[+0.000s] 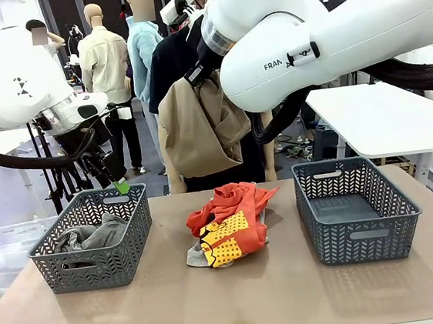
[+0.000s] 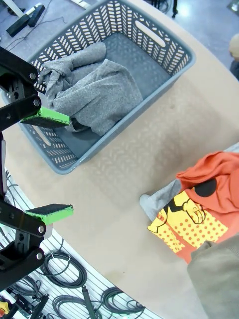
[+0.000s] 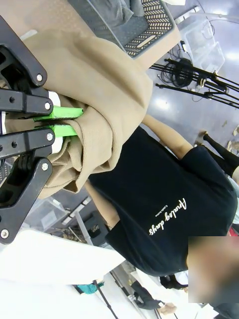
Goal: Sort the tops and bottoms.
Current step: Sort the clothes according to human instructions.
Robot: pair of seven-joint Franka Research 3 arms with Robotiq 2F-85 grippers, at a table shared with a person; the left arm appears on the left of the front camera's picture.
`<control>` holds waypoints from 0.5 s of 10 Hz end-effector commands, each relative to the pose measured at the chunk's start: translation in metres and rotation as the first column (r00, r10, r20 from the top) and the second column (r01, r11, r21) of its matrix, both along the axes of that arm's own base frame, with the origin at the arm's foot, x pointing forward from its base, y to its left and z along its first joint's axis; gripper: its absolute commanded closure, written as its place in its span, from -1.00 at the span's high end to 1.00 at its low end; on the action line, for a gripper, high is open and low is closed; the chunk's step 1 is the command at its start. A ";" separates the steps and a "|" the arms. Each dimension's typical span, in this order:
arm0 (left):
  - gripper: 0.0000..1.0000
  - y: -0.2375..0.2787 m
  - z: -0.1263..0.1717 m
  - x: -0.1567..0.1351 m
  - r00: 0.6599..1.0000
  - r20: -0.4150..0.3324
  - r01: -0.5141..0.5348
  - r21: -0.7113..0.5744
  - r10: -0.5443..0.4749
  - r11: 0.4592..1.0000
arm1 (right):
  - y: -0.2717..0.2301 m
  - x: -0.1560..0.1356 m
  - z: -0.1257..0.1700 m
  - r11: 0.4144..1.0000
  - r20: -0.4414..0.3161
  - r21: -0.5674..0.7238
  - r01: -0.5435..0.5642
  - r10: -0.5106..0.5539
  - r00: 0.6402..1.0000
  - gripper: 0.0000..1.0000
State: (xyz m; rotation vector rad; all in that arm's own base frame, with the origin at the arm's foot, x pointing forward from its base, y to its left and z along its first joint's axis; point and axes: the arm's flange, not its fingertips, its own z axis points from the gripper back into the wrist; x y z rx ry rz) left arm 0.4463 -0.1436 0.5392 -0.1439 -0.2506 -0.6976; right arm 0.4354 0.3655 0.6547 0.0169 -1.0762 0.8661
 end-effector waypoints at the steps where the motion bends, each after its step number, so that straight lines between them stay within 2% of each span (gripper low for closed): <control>1: 0.59 0.001 0.003 0.000 1.000 -0.007 0.005 0.013 -0.005 1.000 | 0.000 -0.001 0.006 1.000 0.006 0.001 0.001 -0.001 1.000 -1.00; 5: 0.59 0.001 0.003 0.000 1.000 -0.007 0.005 0.013 -0.005 1.000 | 0.000 -0.001 0.006 1.000 0.006 0.001 0.001 -0.001 1.000 -1.00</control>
